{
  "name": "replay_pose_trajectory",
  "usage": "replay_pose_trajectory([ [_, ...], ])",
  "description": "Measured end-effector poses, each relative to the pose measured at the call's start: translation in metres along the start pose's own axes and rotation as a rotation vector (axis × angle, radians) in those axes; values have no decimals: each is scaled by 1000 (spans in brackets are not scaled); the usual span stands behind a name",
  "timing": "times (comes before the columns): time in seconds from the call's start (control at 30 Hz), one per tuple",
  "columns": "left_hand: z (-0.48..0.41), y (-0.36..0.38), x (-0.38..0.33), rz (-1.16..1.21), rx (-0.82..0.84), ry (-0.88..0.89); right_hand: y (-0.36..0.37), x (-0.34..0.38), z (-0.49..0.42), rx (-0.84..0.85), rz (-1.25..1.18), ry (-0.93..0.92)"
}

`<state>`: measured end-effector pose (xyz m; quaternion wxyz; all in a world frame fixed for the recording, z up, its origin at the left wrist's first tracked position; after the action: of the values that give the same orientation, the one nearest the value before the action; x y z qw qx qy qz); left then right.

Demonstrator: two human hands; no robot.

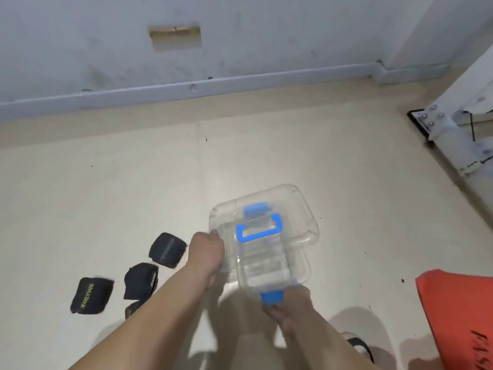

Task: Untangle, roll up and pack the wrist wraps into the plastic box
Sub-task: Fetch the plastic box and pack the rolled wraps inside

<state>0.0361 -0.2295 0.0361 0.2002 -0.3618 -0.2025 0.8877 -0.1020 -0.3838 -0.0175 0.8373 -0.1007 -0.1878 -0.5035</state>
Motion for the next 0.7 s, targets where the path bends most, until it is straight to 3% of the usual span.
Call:
replay_pose_trajectory([
  [0.13,31,-8,20,180,31,-102,-14,3,28,-137,462,-89],
  [0.2,38,-9,25,249,47,-119,-15,23,48,-163,451,-260],
  [0.27,41,-8,30,290,56,-156,-8,41,69,26,333,-330],
  [0.33,53,-5,36,284,110,-185,2,48,93,358,232,-224],
  [0.37,59,-1,37,277,139,-187,7,50,102,446,257,-196],
  [0.6,70,31,15,278,332,-155,25,80,103,571,611,-442],
  [0.7,69,47,1,253,431,-113,32,88,89,458,745,-652],
])
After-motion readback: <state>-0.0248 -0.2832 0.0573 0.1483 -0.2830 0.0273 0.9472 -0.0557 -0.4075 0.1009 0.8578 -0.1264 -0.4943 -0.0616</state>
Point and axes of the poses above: each hand's wrist, its own z-axis away from the middle knuckle, its own y-axis out of the palm, x = y × z, the point moved 1 cm from there along -z, towards the middle knuckle, and after that the axes turned 10 degrees about -z, right-handed, at the moved point
